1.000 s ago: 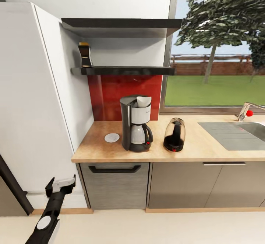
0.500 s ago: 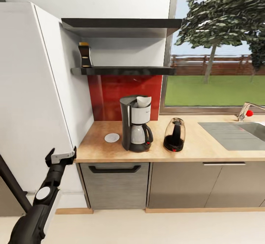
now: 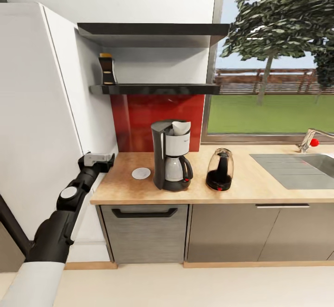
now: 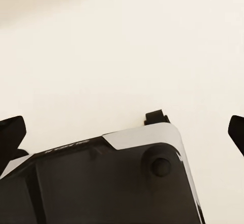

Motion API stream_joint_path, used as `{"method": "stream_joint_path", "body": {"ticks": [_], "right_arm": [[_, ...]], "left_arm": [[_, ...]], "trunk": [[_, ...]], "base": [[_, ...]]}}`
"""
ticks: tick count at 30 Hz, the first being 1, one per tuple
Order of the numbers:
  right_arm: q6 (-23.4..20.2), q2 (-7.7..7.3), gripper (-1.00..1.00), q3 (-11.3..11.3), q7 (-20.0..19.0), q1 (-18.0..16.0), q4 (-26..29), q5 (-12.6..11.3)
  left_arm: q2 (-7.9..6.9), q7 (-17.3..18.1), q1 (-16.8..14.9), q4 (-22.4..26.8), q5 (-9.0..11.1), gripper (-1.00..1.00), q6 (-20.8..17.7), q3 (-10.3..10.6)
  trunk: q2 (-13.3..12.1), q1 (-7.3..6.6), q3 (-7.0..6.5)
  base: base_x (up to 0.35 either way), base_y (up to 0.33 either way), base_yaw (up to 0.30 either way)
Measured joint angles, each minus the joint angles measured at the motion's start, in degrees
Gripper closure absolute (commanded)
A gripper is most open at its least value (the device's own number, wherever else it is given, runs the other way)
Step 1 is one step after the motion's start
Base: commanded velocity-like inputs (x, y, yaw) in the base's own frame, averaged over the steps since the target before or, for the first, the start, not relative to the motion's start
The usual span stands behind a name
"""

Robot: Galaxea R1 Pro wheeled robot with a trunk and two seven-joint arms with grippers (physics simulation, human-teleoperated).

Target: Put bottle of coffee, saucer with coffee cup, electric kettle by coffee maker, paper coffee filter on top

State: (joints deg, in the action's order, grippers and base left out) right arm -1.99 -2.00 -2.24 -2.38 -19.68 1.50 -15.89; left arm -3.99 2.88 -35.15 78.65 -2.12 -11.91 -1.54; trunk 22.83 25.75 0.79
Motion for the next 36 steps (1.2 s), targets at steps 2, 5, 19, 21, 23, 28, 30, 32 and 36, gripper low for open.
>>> {"method": "stream_joint_path", "body": {"ticks": [2,5,19,21,23,28,30,32,36], "right_arm": [[0.07,-0.05,-1.00,-0.01,0.01,0.00,0.04,-0.01],[0.20,0.04,-1.00,0.04,0.03,0.01,0.09,-0.07],[1.15,0.34,-1.00,0.01,0.06,0.01,0.07,-0.09],[1.29,0.22,-1.00,0.03,0.06,0.01,0.03,-0.04],[1.33,0.03,-1.00,0.05,0.01,0.01,0.00,0.08],[1.24,-0.16,-1.00,1.19,-0.27,0.01,-0.08,1.06],[1.23,-0.26,-1.00,3.35,-0.37,0.11,-0.11,3.21],[1.25,-0.31,-1.00,5.05,-0.45,0.36,-0.12,5.33],[1.27,-0.28,-1.00,6.68,-0.56,0.98,-0.11,8.70]], "left_arm": [[0.29,-0.01,-1.79,0.00,0.03,-1.00,-1.58,0.87],[1.50,0.06,-4.58,-0.04,0.01,-1.00,-4.27,1.43],[5.67,-0.52,-20.25,-1.65,-0.22,-1.00,-15.57,1.85],[5.86,-0.58,-23.05,-3.01,-0.26,-1.00,-16.84,1.85],[5.95,-0.65,-26.69,-5.11,-0.35,-1.00,-17.66,1.85],[5.94,-0.75,-32.03,-9.18,-0.51,-1.00,-18.25,1.85],[5.80,-0.91,-33.88,-10.91,-0.60,-1.00,-18.34,1.84],[5.67,-1.30,-35.01,-11.81,-0.63,-1.00,-18.39,1.83],[5.53,-2.46,-36.32,-12.60,-0.68,-1.00,-18.46,1.79]], "trunk": [[0.00,0.00,0.00],[0.00,0.00,0.00],[0.00,0.00,0.00],[0.01,0.00,0.00],[0.01,0.00,0.00],[0.00,0.00,0.00],[0.00,0.00,0.00],[0.00,0.00,0.01],[0.00,0.00,0.01]], "base": [[0.000,0.000,0.000],[0.000,0.000,0.000],[0.000,0.000,0.000],[0.000,0.000,0.000],[0.000,0.000,0.000],[0.000,0.000,0.000],[0.000,0.000,0.000],[0.000,0.000,0.000],[0.000,0.000,0.000]]}}
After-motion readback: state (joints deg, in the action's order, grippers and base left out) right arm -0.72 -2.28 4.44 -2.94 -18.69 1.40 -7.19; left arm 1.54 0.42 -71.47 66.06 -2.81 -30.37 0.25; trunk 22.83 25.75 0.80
